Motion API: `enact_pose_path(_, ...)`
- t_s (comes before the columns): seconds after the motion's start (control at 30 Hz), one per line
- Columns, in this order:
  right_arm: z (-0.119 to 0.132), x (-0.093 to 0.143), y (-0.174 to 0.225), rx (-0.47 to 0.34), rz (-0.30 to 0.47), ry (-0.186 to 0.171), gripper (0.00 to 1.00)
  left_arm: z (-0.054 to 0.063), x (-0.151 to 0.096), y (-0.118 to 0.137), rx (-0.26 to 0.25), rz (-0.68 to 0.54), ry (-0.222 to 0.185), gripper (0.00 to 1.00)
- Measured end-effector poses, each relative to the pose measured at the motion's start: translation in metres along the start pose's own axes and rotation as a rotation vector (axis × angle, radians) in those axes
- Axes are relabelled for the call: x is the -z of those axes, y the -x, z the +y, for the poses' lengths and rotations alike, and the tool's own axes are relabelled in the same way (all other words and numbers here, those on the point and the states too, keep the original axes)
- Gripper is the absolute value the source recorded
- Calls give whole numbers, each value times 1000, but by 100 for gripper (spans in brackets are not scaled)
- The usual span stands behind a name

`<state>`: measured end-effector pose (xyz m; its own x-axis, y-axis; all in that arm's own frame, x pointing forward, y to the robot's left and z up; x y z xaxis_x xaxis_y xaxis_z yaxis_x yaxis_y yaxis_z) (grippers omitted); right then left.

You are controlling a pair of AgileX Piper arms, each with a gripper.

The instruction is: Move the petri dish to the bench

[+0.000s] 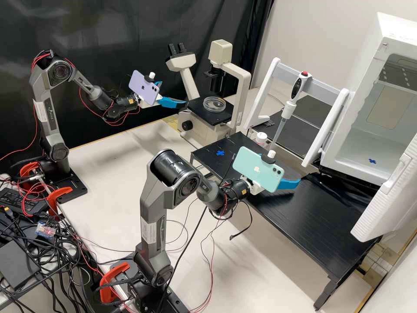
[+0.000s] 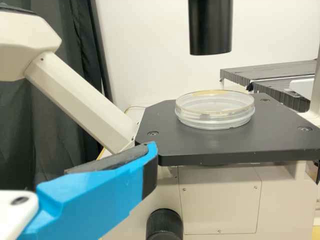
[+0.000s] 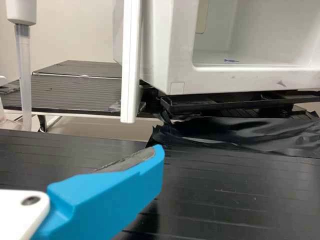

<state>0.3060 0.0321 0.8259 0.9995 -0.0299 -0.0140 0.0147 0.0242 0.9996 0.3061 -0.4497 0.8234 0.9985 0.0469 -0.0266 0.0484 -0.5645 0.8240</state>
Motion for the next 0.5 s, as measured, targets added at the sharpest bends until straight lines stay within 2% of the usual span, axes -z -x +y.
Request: enact_pose_path(0.5, -5, 3, 8, 15, 9, -2, 100, 0, 0, 0, 0, 0, 0, 100)
